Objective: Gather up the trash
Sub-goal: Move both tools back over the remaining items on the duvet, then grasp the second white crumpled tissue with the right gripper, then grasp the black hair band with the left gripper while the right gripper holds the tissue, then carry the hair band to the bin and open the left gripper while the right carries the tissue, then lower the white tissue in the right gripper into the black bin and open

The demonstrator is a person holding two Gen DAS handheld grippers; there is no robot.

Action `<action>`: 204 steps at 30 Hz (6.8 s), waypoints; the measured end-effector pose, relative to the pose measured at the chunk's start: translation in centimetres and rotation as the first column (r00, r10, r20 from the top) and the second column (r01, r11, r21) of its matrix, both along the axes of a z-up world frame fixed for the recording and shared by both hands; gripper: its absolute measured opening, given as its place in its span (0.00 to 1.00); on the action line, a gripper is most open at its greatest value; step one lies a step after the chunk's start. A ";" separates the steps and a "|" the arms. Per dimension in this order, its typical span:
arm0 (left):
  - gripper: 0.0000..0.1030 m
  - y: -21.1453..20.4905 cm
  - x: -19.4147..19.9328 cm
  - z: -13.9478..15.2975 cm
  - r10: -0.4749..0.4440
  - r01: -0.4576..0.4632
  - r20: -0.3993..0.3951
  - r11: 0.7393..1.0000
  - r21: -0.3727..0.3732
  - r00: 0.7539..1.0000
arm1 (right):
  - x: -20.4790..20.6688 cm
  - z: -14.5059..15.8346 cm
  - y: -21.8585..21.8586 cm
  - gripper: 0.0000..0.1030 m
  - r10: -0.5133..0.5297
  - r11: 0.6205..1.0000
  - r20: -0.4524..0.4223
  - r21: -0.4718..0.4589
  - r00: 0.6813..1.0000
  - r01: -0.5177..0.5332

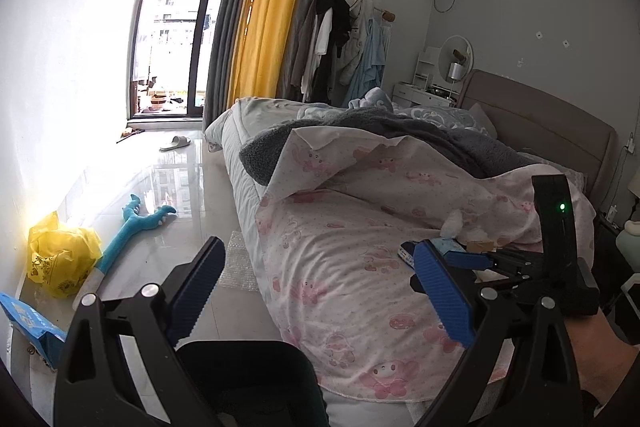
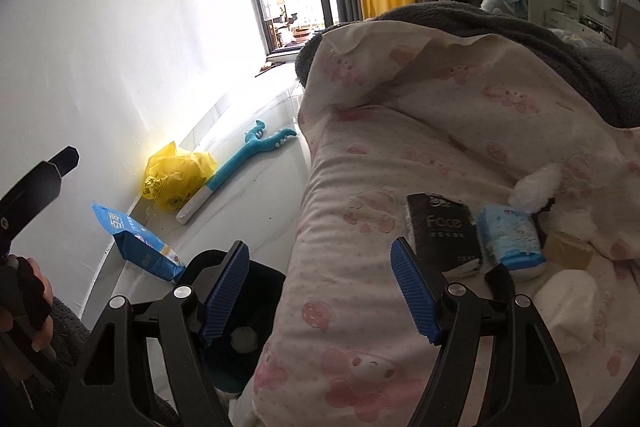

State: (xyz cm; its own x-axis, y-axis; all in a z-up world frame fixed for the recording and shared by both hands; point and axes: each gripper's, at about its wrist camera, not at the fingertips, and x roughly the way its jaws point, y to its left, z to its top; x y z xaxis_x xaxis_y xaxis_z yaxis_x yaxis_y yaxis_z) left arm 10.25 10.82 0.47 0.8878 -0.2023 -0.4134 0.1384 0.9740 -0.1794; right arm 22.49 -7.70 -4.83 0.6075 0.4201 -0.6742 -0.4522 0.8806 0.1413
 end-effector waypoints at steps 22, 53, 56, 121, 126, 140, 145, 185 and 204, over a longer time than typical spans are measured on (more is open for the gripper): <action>0.93 -7.9 2.5 -2.0 -0.140 0.142 -0.040 0.987 0.077 0.989 | 1.6 0.1 -10.7 0.73 -0.158 0.987 0.035 -0.022 0.987 0.159; 0.93 -18.1 5.5 -4.9 -0.322 0.334 -0.124 0.938 0.090 0.939 | 2.7 -4.0 -17.9 0.49 -0.246 0.962 -0.021 -0.123 0.969 0.242; 0.92 -19.1 5.8 -5.2 -0.337 0.349 -0.130 0.933 0.085 0.933 | 2.6 -4.1 -18.9 0.40 -0.251 0.964 -0.031 -0.104 0.968 0.246; 0.24 -21.1 10.9 -8.6 -0.337 0.357 -0.254 0.933 0.038 0.907 | -0.4 -0.1 -21.6 0.38 -0.156 0.964 -0.045 0.209 0.987 0.162; 0.24 -19.2 9.5 -7.4 -0.324 0.346 -0.226 0.936 0.064 0.919 | -0.2 0.8 -19.2 0.38 -0.126 0.969 -0.027 0.212 0.992 0.129; 0.24 -10.8 8.4 -7.8 -0.186 0.217 -0.276 0.973 0.083 0.943 | 0.2 3.1 -10.6 0.38 -0.015 0.979 0.014 0.202 1.000 0.012; 0.24 -7.5 8.0 -8.7 -0.141 0.177 -0.311 0.980 0.090 0.940 | 0.1 3.5 -7.1 0.38 0.029 0.984 0.019 0.174 0.999 -0.031; 0.25 7.7 3.9 -22.6 0.040 0.025 -0.736 0.997 0.077 0.676 | 0.9 -2.3 13.1 0.38 0.244 0.969 -0.178 0.092 0.953 -0.231; 0.77 13.0 0.9 -18.8 0.123 -0.086 -0.631 0.992 0.089 0.766 | 1.7 -10.1 18.5 0.38 0.213 0.972 -0.359 -0.015 0.909 -0.234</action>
